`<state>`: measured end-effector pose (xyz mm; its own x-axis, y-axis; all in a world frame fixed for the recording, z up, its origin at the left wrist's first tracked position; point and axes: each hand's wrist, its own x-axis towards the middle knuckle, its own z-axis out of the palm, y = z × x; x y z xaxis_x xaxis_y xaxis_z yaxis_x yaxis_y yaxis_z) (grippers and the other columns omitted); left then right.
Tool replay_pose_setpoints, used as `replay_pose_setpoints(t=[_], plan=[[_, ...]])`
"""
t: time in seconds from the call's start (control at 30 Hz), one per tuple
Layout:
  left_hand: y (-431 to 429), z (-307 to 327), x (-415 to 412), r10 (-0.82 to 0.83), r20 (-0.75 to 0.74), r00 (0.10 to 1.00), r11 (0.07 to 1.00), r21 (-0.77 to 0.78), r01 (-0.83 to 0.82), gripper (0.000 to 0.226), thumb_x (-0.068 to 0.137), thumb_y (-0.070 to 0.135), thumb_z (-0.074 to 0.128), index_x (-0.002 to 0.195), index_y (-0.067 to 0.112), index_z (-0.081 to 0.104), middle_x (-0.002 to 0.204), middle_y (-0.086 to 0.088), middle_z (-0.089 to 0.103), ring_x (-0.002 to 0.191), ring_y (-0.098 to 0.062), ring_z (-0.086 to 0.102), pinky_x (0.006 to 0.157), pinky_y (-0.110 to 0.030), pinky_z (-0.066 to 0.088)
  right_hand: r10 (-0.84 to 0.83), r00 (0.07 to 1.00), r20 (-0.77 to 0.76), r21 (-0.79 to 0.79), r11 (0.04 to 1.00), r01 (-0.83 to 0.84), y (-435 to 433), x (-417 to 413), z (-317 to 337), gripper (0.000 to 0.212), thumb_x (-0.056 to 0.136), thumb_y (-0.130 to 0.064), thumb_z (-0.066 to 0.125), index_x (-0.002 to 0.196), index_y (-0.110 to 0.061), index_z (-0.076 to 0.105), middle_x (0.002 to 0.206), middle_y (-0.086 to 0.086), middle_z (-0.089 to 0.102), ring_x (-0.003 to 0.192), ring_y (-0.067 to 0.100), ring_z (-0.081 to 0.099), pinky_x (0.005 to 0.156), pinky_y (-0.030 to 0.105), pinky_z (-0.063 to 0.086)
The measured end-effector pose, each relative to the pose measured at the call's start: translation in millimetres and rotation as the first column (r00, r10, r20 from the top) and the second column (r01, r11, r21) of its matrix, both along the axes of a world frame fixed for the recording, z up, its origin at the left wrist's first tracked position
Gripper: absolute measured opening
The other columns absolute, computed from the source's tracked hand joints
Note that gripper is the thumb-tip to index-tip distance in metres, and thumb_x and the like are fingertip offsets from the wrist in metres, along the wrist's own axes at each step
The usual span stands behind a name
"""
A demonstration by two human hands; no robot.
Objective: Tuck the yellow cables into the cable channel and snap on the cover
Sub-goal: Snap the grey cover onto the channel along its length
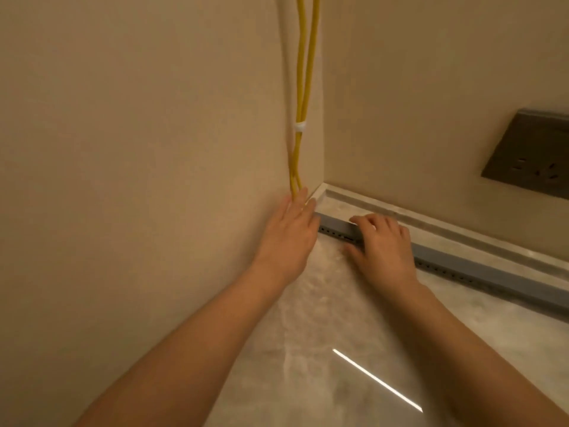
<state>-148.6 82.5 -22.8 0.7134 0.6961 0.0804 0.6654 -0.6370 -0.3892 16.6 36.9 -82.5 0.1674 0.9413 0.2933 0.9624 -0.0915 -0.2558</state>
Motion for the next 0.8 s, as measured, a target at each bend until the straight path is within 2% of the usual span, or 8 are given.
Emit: replay_pose_setpoints(t=[0.1,0.17,0.23,0.3,0.37,0.5,0.63,0.8], plan=[[36,18,28,-0.09,-0.225,0.97,0.988,0.105,0.115,0.044,0.09,0.015,0.042,0.133,0.008,0.044,0.145,-0.016,0.035,0.142,-0.035,0.007,0.113,-0.053,-0.005,-0.04,0.986,0.16,-0.062,0.997,0.051,13,7,-4,0.05,0.084,-0.057,0.052,0.117,-0.02,0.054,0.107,0.004,0.062,0.101,0.027,0.054,0.088,0.039,0.034],[56,27,45,-0.062,-0.351,0.934,0.992,0.083,0.097,0.037,0.09,0.017,0.044,0.126,0.012,0.053,0.132,-0.012,0.051,0.137,-0.033,0.024,0.114,-0.054,-0.003,-0.048,0.967,0.249,-0.033,0.998,0.058,15,8,-4,0.046,0.08,-0.057,0.058,0.099,-0.016,0.061,0.085,0.005,0.066,0.082,0.027,0.06,0.08,0.038,0.04],[69,27,56,-0.034,-0.406,0.913,0.998,0.038,0.054,0.029,0.09,0.014,0.046,0.117,0.015,0.058,0.12,-0.007,0.059,0.123,-0.028,0.041,0.114,-0.05,0.01,-0.045,0.955,0.294,0.028,0.999,0.038,17,9,-5,0.041,0.073,-0.053,0.07,0.079,-0.013,0.064,0.068,0.005,0.064,0.066,0.027,0.06,0.069,0.034,0.045],[80,24,66,-0.041,-0.376,0.926,0.999,-0.02,0.036,0.025,0.09,0.009,0.047,0.112,0.015,0.059,0.117,-0.006,0.06,0.113,-0.025,0.049,0.101,-0.041,0.031,-0.044,0.949,0.313,0.067,0.997,0.024,17,17,-5,0.04,0.07,-0.05,0.073,0.073,-0.012,0.064,0.064,0.005,0.062,0.063,0.026,0.059,0.064,0.033,0.045],[90,21,75,-0.071,-0.325,0.943,0.996,-0.065,0.053,0.024,0.091,0.005,0.046,0.11,0.013,0.059,0.116,-0.007,0.059,0.108,-0.025,0.054,0.087,-0.036,0.041,-0.062,0.942,0.329,0.118,0.993,0.025,19,30,-3,0.04,0.071,-0.05,0.073,0.073,-0.011,0.064,0.066,0.006,0.063,0.064,0.026,0.059,0.064,0.034,0.045],[104,20,88,-0.097,-0.219,0.971,0.989,-0.131,0.069,0.025,0.093,0.004,0.042,0.112,0.011,0.057,0.117,-0.009,0.058,0.108,-0.028,0.057,0.084,-0.036,0.043,-0.102,0.93,0.354,0.201,0.979,0.031,21,57,5,0.037,0.071,-0.045,0.074,0.074,-0.009,0.065,0.067,0.008,0.063,0.065,0.026,0.059,0.064,0.034,0.045],[115,21,94,-0.146,-0.189,0.971,0.986,-0.11,0.127,0.025,0.093,0.003,0.042,0.107,0.01,0.061,0.111,-0.01,0.061,0.105,-0.03,0.06,0.079,-0.036,0.045,-0.136,0.91,0.391,0.289,0.957,0.019,29,80,8,0.037,0.077,-0.045,0.07,0.073,-0.009,0.063,0.067,0.009,0.061,0.067,0.028,0.057,0.065,0.036,0.039],[130,23,96,-0.166,-0.132,0.977,0.976,-0.162,0.144,0.022,0.089,-0.002,0.043,0.101,0.003,0.061,0.107,-0.015,0.061,0.1,-0.033,0.06,0.074,-0.036,0.044,-0.149,0.907,0.394,0.393,0.919,-0.019,41,84,-1,0.035,0.078,-0.042,0.07,0.081,-0.008,0.065,0.073,0.009,0.061,0.068,0.029,0.057,0.06,0.035,0.044]])
